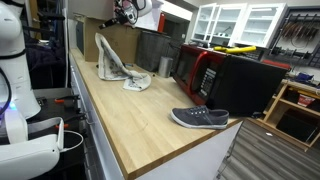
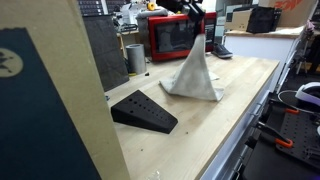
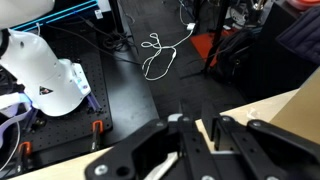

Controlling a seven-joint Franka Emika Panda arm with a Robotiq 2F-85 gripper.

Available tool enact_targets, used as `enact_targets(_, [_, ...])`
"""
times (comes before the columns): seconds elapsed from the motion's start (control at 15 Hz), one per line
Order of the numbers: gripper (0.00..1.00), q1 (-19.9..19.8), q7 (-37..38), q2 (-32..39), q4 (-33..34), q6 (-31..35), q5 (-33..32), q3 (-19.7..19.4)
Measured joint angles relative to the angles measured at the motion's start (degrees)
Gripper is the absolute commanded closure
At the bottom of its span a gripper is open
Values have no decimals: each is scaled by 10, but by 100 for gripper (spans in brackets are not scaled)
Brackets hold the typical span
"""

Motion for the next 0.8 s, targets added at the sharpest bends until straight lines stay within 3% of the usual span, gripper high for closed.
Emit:
enact_targets(0.27, [21, -10, -2, 17, 27, 8, 34, -14])
enact_targets(0.47, [0, -24, -14, 21, 46, 64, 29, -37])
enact_targets(0.8, [0, -50, -44, 41, 51, 172, -47, -67])
